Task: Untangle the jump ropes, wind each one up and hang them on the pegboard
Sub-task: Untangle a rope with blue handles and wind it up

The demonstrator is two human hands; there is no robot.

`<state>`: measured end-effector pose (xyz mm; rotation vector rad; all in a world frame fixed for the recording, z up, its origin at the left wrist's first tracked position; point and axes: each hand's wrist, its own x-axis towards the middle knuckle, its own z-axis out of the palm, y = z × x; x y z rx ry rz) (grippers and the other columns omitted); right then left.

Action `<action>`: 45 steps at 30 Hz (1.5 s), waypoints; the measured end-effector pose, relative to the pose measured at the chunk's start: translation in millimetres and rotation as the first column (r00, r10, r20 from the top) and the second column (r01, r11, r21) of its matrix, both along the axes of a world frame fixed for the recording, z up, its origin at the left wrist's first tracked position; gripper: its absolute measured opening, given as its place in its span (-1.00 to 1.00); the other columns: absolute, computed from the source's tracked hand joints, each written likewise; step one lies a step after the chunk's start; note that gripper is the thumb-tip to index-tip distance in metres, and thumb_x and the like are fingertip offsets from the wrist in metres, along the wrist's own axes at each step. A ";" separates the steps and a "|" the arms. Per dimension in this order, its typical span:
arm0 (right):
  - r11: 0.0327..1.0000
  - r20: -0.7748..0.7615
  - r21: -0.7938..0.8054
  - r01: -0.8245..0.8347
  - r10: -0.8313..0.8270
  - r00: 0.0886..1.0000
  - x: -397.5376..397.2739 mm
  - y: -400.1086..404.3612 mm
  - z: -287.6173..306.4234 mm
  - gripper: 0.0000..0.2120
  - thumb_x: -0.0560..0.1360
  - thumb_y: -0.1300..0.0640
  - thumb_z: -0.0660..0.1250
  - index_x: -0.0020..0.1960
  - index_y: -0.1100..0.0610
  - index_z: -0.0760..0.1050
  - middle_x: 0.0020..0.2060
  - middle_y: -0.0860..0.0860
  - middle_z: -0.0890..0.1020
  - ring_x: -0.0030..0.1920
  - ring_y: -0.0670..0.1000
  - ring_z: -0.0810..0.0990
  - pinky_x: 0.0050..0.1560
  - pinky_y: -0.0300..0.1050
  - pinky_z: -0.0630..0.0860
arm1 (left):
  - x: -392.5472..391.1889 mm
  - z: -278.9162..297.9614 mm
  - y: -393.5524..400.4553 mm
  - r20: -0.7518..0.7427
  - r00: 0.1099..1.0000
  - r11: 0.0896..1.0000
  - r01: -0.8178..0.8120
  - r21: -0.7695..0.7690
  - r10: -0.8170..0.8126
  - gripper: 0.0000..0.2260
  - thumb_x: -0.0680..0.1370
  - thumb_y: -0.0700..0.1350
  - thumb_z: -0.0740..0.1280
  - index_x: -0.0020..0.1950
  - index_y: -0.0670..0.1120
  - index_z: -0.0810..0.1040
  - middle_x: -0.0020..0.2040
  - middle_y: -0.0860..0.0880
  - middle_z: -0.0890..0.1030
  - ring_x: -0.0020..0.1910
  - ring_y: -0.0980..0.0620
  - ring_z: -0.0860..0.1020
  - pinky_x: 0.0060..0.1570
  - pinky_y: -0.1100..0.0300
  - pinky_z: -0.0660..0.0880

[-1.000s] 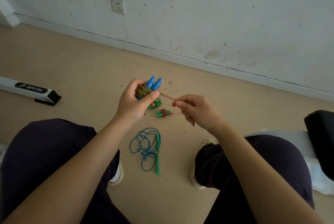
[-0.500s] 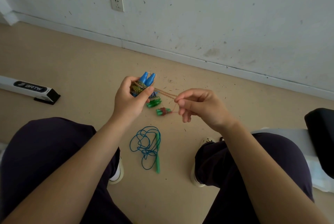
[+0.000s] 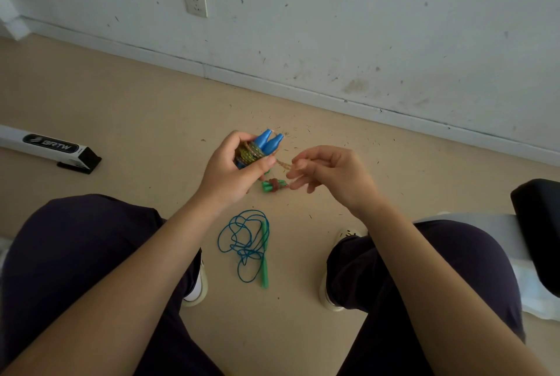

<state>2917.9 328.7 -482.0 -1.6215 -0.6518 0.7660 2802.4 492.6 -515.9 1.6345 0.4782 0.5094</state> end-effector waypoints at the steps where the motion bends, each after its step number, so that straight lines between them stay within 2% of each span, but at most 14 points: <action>1: 0.999 0.044 -0.025 0.034 -0.033 0.998 0.8 -0.6 -0.3 -0.88 0.54 0.27 0.38 -0.01 0.33 0.59 -0.31 0.16 0.69 -0.41 0.05 0.63 -0.42 -0.21 0.44 | -0.2 0.6 -0.4 -0.003 1.000 1.000 0.020 -0.007 -0.020 -0.71 0.44 -0.08 0.52 0.07 -0.04 0.51 -0.20 0.00 0.64 -0.31 0.04 0.60 -0.47 0.28 0.41; 3: 0.994 0.118 -0.068 0.083 -0.075 0.990 0.3 -1.1 -0.5 -0.87 0.51 0.23 0.42 -0.06 0.32 0.64 -0.43 0.11 0.59 -0.51 -0.06 0.48 -0.46 -0.24 0.35 | -0.6 1.7 -1.3 -0.010 0.998 0.998 0.064 -0.016 -0.064 -0.69 0.40 -0.03 0.50 0.07 -0.03 0.52 -0.21 -0.01 0.64 -0.31 0.01 0.60 -0.52 0.20 0.41; 7: 0.980 0.324 -0.121 0.158 -0.111 0.940 0.7 2.8 -6.8 -0.96 0.44 0.11 0.50 -0.16 0.06 0.68 -0.10 -0.06 0.53 -0.21 -0.22 0.42 -0.15 -0.36 0.35 | -1.4 3.0 -5.2 -0.047 0.987 0.988 0.153 -0.023 -0.154 -0.69 0.46 -0.13 0.53 0.13 -0.04 0.51 -0.23 0.03 0.63 -0.29 0.01 0.62 -0.50 0.15 0.42; 9: 0.975 0.360 -0.164 0.149 -0.082 0.929 0.3 3.9 -7.9 -0.92 0.48 0.09 0.46 -0.17 0.07 0.64 -0.08 -0.08 0.53 -0.18 -0.21 0.43 -0.11 -0.29 0.37 | -1.3 2.3 -6.7 -0.059 0.984 0.986 0.166 -0.024 -0.167 -0.72 0.49 -0.16 0.50 0.13 -0.02 0.50 -0.25 0.08 0.64 -0.28 0.05 0.63 -0.50 0.16 0.42; 13: 0.982 0.271 -0.161 0.101 -0.054 0.961 -8.2 6.5 -3.4 -0.85 0.61 0.19 0.29 -0.05 0.27 0.53 -0.35 0.03 0.55 -0.46 -0.23 0.45 -0.37 -0.39 0.37 | -0.6 2.3 -9.1 -0.077 0.987 0.990 0.138 -0.039 -0.141 -0.69 0.50 -0.15 0.49 0.19 -0.11 0.51 -0.28 0.05 0.63 -0.31 0.07 0.61 -0.51 0.17 0.42; 16: 0.990 0.219 -0.117 0.084 -0.057 0.974 -12.1 9.1 -2.4 -0.93 0.63 0.22 0.23 0.02 0.23 0.42 -0.38 0.04 0.48 -0.48 -0.20 0.43 -0.40 -0.36 0.41 | 1.0 2.8 -11.8 -0.078 0.989 0.989 0.119 -0.092 -0.127 -0.69 0.51 -0.17 0.47 0.21 -0.16 0.49 -0.28 0.01 0.62 -0.33 0.06 0.59 -0.53 0.16 0.41; 20: 0.995 0.115 -0.031 0.098 -0.094 0.989 -14.0 8.3 -1.3 -0.88 0.63 0.22 0.24 0.09 0.20 0.31 -0.31 0.02 0.49 -0.39 -0.15 0.46 -0.30 -0.33 0.45 | 4.1 -1.0 -9.1 -0.153 0.986 0.993 0.055 -0.105 -0.070 -0.65 0.50 -0.12 0.49 0.23 -0.12 0.49 -0.22 -0.04 0.63 -0.32 0.02 0.60 -0.54 0.16 0.38; 24: 0.992 -0.023 0.107 0.065 -0.063 0.998 -10.2 7.2 2.3 -0.87 0.59 0.31 0.27 0.03 0.18 0.33 -0.38 -0.01 0.45 -0.46 -0.09 0.38 -0.36 -0.28 0.40 | 5.8 -8.1 -10.2 -0.239 0.968 0.995 0.056 -0.078 -0.073 -0.63 0.48 -0.07 0.51 0.22 -0.06 0.49 -0.23 -0.02 0.64 -0.35 0.05 0.60 -0.50 0.14 0.38; 28: 0.988 -0.048 0.155 -0.011 0.019 0.999 -7.6 5.1 3.5 -0.83 0.58 0.32 0.29 -0.11 0.14 0.35 -0.46 0.00 0.49 -0.48 -0.02 0.28 -0.42 -0.28 0.32 | 6.7 -8.6 -10.3 -0.277 0.959 0.995 0.042 -0.094 -0.067 -0.63 0.48 -0.06 0.51 0.22 -0.04 0.48 -0.22 -0.06 0.65 -0.36 0.06 0.59 -0.50 0.15 0.38; 32: 0.983 -0.102 0.160 0.087 -0.071 0.992 -2.4 6.0 0.0 -0.84 0.55 0.16 0.24 -0.14 0.11 0.27 -0.48 -0.11 0.35 -0.44 -0.07 0.26 -0.27 -0.14 0.26 | 6.1 -5.9 -6.5 -0.274 0.961 0.994 -0.003 -0.112 -0.028 -0.69 0.50 -0.07 0.50 0.17 -0.08 0.52 -0.29 0.02 0.63 -0.34 0.05 0.59 -0.52 0.17 0.39; 37: 0.976 -0.048 0.077 0.205 -0.202 0.978 -0.5 6.9 -8.3 -0.91 0.66 0.23 0.12 -0.01 0.11 0.32 -0.40 -0.11 0.40 -0.41 -0.11 0.40 0.09 0.16 0.52 | 4.5 -4.9 -9.7 -0.283 0.957 0.993 0.030 -0.114 -0.062 -0.64 0.50 -0.06 0.49 0.23 -0.06 0.48 -0.24 -0.03 0.64 -0.34 0.07 0.60 -0.51 0.18 0.40; 40: 0.979 -0.110 0.122 0.166 -0.153 0.982 -4.0 7.5 -3.1 -0.93 0.66 0.28 0.15 0.03 0.16 0.27 -0.45 -0.03 0.35 -0.47 -0.06 0.37 -0.12 0.02 0.59 | 4.1 -2.4 -11.3 -0.267 0.960 0.991 0.054 -0.126 -0.086 -0.63 0.50 -0.06 0.49 0.25 -0.06 0.47 -0.20 -0.04 0.64 -0.31 0.07 0.61 -0.51 0.18 0.40; 42: 0.975 -0.130 0.141 0.173 -0.155 0.979 -5.0 7.2 -1.3 -0.81 0.62 0.30 0.24 -0.03 0.13 0.23 -0.47 -0.02 0.37 -0.52 -0.02 0.33 -0.27 -0.05 0.58 | 3.3 -1.3 -12.7 -0.256 0.961 0.988 0.075 -0.134 -0.108 -0.63 0.51 -0.07 0.49 0.26 -0.04 0.47 -0.18 -0.05 0.66 -0.30 0.06 0.62 -0.50 0.19 0.40; 45: 0.978 -0.056 0.100 0.184 -0.179 0.982 -4.4 7.0 -3.7 -0.68 0.57 0.25 0.35 -0.23 0.12 0.24 -0.55 0.01 0.43 -0.53 0.04 0.43 -0.28 -0.01 0.57 | 1.8 0.7 -15.7 -0.224 0.965 0.980 0.097 -0.171 -0.135 -0.62 0.51 -0.08 0.48 0.28 -0.06 0.46 -0.16 -0.09 0.66 -0.28 0.04 0.62 -0.50 0.19 0.40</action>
